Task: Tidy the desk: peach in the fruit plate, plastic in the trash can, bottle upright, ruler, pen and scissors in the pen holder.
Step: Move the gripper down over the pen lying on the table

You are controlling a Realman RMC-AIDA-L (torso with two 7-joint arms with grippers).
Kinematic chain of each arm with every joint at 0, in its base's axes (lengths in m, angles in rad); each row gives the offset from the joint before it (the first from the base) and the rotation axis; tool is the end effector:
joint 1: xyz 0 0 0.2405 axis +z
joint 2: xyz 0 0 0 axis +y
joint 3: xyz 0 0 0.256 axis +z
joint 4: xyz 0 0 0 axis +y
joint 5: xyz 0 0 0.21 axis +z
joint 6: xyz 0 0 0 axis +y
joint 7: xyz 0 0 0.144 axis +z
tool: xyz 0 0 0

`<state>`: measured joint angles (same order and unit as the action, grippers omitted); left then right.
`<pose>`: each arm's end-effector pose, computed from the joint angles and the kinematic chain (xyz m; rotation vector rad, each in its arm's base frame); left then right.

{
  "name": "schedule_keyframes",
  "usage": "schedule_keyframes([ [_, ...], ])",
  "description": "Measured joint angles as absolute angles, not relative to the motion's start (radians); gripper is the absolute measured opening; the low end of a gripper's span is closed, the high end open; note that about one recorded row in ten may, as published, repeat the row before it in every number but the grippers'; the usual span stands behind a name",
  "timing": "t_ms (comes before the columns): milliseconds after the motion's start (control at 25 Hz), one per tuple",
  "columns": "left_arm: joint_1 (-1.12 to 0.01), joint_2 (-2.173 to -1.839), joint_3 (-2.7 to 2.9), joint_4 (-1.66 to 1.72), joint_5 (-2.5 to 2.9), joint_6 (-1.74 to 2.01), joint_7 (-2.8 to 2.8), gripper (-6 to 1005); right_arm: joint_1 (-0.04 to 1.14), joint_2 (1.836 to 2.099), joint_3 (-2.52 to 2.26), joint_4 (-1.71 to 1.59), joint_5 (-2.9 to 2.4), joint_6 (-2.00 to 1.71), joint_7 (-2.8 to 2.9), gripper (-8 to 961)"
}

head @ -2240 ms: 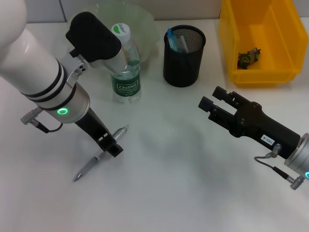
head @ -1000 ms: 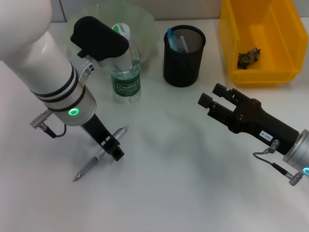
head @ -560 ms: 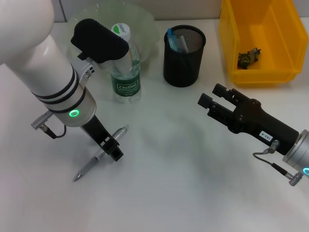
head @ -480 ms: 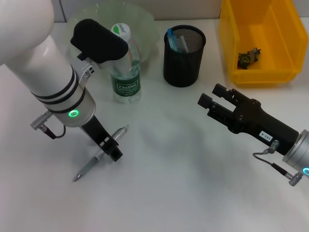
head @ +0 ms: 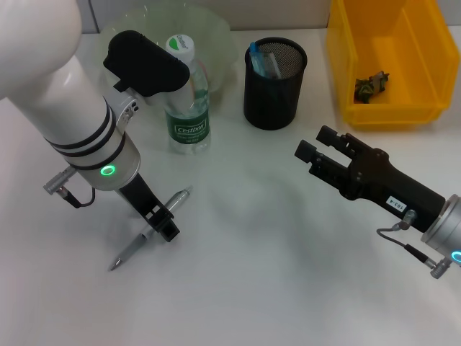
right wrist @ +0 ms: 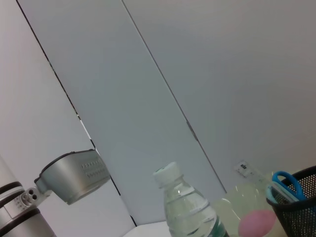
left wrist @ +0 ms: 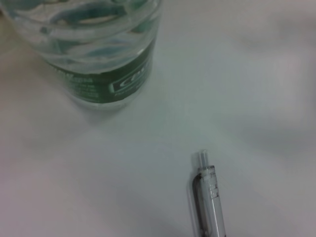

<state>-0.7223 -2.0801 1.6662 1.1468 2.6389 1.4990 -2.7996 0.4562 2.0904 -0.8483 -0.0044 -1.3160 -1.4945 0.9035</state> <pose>-0.1781 0.3459 -0.0570 -2.5423 -0.9693 0.8079 0.2833 0.2724 -0.0654 -2.2309 0.8909 1.1929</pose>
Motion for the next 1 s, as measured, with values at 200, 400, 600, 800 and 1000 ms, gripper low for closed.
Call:
schedule_keyframes([
  [200,-0.723,-2.080,1.666,1.147,2.639,1.500,-2.800,630,0.456,2.091,-0.848,-0.005,-1.316,-1.497,0.903,713],
  [400,-0.723,-2.080,1.666,1.147,2.639,1.500,-2.799,629,0.456,2.091,-0.848,-0.005,-1.316,-1.498,0.904,712],
  [600,-0.723,-2.080,1.669,1.147,2.638,1.500,-2.798,628,0.455,2.091,-0.848,-0.005,-1.316,-1.500,0.905,712],
  [800,-0.722,-2.080,1.694,1.148,2.644,1.499,-2.797,620,0.456,2.091,-0.848,-0.007,-1.316,-1.502,0.908,711],
  [1000,-0.722,-2.080,1.702,1.154,2.649,1.499,-2.799,601,0.457,2.091,-0.848,-0.008,-1.316,-1.501,0.909,711],
])
